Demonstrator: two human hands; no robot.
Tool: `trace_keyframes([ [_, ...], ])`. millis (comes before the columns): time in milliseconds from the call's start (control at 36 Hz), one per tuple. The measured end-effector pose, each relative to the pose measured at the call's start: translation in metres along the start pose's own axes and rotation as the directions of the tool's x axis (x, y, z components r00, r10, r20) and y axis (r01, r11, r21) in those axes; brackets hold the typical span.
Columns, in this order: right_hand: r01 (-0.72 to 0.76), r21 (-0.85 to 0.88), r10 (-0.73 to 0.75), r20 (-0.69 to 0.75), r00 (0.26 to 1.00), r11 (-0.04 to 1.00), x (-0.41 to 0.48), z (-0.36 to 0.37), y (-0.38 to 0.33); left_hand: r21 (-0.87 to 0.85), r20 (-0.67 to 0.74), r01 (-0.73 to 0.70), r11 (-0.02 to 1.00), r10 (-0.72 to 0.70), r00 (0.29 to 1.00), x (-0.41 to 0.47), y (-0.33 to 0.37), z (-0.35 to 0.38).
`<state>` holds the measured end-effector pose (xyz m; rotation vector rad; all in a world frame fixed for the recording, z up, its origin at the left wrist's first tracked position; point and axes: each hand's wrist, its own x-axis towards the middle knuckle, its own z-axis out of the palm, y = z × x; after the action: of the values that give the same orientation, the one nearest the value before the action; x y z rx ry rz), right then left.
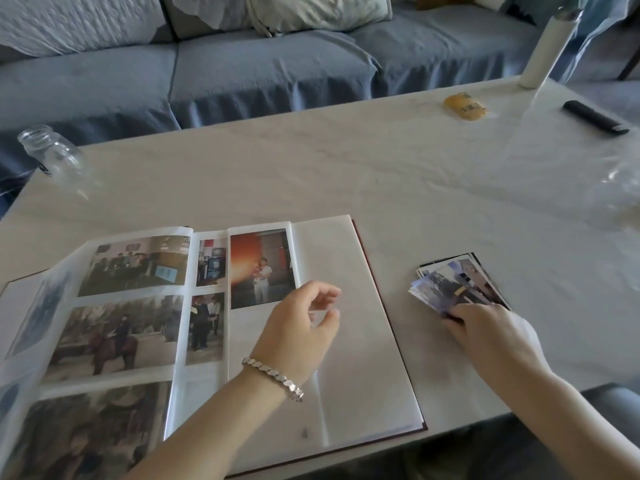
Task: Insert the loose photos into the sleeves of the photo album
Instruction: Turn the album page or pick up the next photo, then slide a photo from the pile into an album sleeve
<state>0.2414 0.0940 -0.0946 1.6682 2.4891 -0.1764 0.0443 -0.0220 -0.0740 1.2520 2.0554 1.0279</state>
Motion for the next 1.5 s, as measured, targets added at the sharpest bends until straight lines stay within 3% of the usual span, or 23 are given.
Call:
trace_keyframes([
  [83,0.012,0.086,-0.006,-0.073,0.997,0.996,-0.006,0.001,-0.001,-0.045,0.113,0.111,0.993,-0.106,0.988,0.000,0.001,0.004],
  [139,0.100,0.111,-0.064,-0.294,0.954,0.989,-0.009,0.002,-0.005,-0.054,0.180,0.196,0.979,-0.184,0.966,0.000,0.001,0.006],
  [194,0.268,0.133,-0.134,-0.612,0.780,0.954,-0.015,0.006,-0.012,-0.184,0.254,0.317,0.930,-0.267,0.930,-0.001,0.006,0.007],
  [222,0.354,0.153,-0.154,-0.694,0.703,0.923,-0.018,0.008,-0.017,-0.277,0.306,0.395,0.876,-0.309,0.900,-0.001,0.010,0.007],
  [333,0.595,0.167,-0.281,-0.761,0.585,0.786,-0.028,0.011,-0.044,-0.540,0.435,0.570,0.619,-0.374,0.819,-0.004,0.025,0.004],
  [417,0.699,0.156,-0.372,-0.755,0.540,0.697,-0.032,0.010,-0.062,-0.617,0.314,0.499,0.608,-0.391,0.865,-0.008,0.027,0.001],
  [472,0.734,0.193,-0.410,-0.724,0.555,0.651,-0.033,0.009,-0.071,-0.598,0.190,0.450,0.664,-0.428,0.884,-0.008,0.022,-0.003],
  [528,0.712,0.309,-0.403,-0.653,0.641,0.630,-0.033,0.009,-0.077,-0.538,0.118,0.418,0.732,-0.425,0.897,-0.007,0.013,-0.009],
  [611,0.457,0.614,-0.248,-0.398,0.883,0.643,-0.033,-0.002,-0.082,-0.291,0.050,0.305,0.907,-0.304,0.951,-0.005,-0.002,-0.024],
  [667,0.271,0.741,-0.194,-0.192,0.962,0.614,-0.032,-0.011,-0.081,-0.130,0.065,0.209,0.969,-0.202,0.977,-0.004,-0.007,-0.034],
  [750,0.173,0.858,-0.293,-0.028,0.956,0.483,-0.025,-0.013,-0.079,-0.027,0.063,0.146,0.989,-0.144,0.988,-0.008,-0.012,-0.045],
  [833,0.115,0.912,-0.325,0.021,0.945,0.394,-0.023,-0.011,-0.080,-0.007,-0.034,0.148,0.989,-0.148,0.988,-0.012,-0.022,-0.049],
  [944,0.061,0.948,-0.155,-0.013,0.988,0.311,-0.022,-0.004,-0.078,0.106,-0.157,0.178,0.978,-0.161,0.974,-0.023,-0.038,-0.043],
  [1056,0.012,0.978,-0.033,-0.005,0.999,0.209,-0.022,0.004,-0.074,0.474,-0.014,0.131,0.871,-0.141,0.990,-0.038,-0.051,-0.024],
  [1139,0.015,0.982,-0.008,-0.014,1.000,0.188,-0.025,0.008,-0.071,0.667,0.066,0.112,0.736,-0.209,0.976,-0.045,-0.057,-0.012],
  [1250,0.038,0.980,0.017,-0.042,0.999,0.196,-0.028,0.013,-0.071,0.735,0.072,0.132,0.665,-0.270,0.960,-0.046,-0.064,-0.006],
  [1417,0.028,0.976,0.071,-0.045,0.996,0.215,-0.030,0.019,-0.075,0.768,-0.059,0.145,0.624,-0.157,0.986,-0.046,-0.077,-0.002],
  [1500,0.055,0.972,0.073,-0.073,0.995,0.230,-0.034,0.020,-0.077,0.760,-0.029,0.107,0.641,-0.131,0.991,-0.049,-0.082,0.000],
])
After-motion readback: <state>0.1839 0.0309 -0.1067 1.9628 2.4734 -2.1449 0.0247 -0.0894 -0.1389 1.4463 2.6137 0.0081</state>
